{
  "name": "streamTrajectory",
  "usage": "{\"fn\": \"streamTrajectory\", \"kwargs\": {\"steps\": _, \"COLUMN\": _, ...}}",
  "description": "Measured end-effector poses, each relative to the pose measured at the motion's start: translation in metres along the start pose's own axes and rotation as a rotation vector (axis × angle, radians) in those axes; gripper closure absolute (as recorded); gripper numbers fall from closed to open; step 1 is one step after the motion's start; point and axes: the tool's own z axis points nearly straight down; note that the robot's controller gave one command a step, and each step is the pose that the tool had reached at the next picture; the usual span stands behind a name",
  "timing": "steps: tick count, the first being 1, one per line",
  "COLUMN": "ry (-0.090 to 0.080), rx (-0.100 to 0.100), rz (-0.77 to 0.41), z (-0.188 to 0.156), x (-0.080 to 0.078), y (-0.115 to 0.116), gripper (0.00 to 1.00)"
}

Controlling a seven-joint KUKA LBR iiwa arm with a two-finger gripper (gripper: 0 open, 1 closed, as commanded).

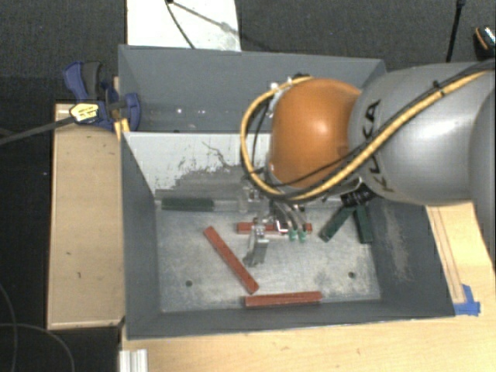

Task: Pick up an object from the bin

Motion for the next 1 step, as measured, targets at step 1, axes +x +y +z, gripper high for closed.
{"fn": "streamTrajectory", "kwargs": {"steps": 1, "ry": 0.006, "rx": 0.002, "rz": -0.266, "z": 0.1158, "x": -0.0171, "y": -0.033, "gripper": 0.0}}
